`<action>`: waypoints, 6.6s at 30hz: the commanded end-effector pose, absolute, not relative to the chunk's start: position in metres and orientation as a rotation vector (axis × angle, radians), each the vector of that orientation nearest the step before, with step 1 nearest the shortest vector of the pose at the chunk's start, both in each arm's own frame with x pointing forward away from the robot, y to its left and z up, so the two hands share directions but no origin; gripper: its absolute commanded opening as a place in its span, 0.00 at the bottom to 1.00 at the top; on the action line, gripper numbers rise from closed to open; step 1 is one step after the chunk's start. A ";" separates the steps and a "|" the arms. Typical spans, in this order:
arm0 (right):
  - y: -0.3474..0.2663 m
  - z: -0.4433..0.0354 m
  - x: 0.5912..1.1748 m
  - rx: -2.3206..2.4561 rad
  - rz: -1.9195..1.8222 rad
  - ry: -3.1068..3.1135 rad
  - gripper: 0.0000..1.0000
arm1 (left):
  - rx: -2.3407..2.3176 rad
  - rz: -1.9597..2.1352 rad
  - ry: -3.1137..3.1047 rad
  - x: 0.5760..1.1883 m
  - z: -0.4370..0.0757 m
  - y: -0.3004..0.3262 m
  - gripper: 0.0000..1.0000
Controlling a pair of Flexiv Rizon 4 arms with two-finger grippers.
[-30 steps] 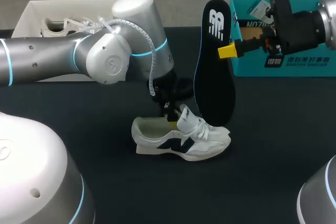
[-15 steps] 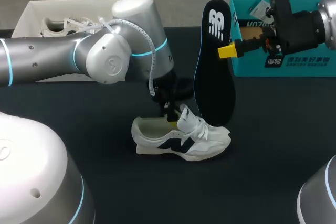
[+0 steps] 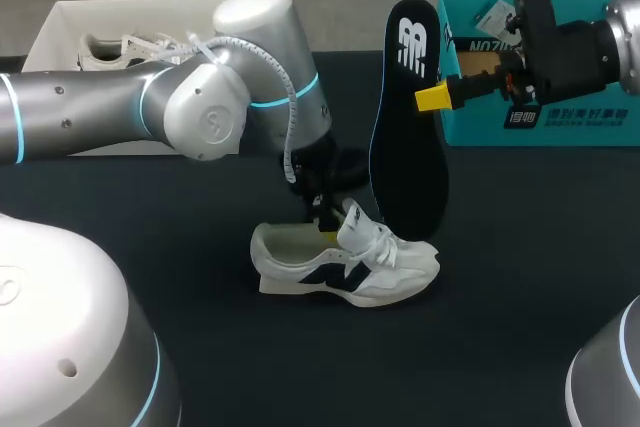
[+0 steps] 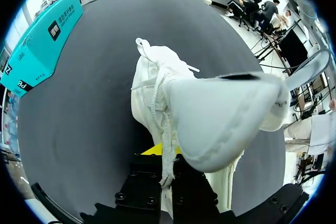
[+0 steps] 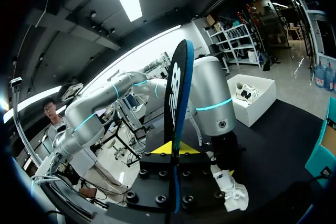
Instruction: Take the shoe out of the shoebox, open the shoe tongue, remove and reinsert the insole, then place the shoe into the shoebox
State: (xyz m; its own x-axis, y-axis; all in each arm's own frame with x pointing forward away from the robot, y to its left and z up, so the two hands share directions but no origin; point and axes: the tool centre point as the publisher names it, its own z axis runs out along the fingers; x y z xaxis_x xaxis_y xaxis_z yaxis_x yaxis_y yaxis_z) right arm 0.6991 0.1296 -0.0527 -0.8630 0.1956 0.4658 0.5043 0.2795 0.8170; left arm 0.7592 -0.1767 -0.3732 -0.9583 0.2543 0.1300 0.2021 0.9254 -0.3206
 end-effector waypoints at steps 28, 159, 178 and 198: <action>0.132 -0.054 0.700 -0.645 -1.610 -2.280 0.00 | -1.334 0.219 -2.244 0.788 -0.332 -0.152 0.00; 0.045 -0.052 0.732 -0.748 -1.700 -1.886 0.00 | -2.153 1.486 -2.297 0.786 -0.146 -0.215 1.00; 0.035 -0.054 0.749 -0.772 -1.722 -1.768 0.00 | -2.302 1.898 -2.181 0.761 -0.096 -0.213 1.00; 0.031 -0.032 0.774 -0.941 -1.684 -1.453 0.00 | -2.429 2.067 -2.235 0.763 -0.078 -0.231 1.00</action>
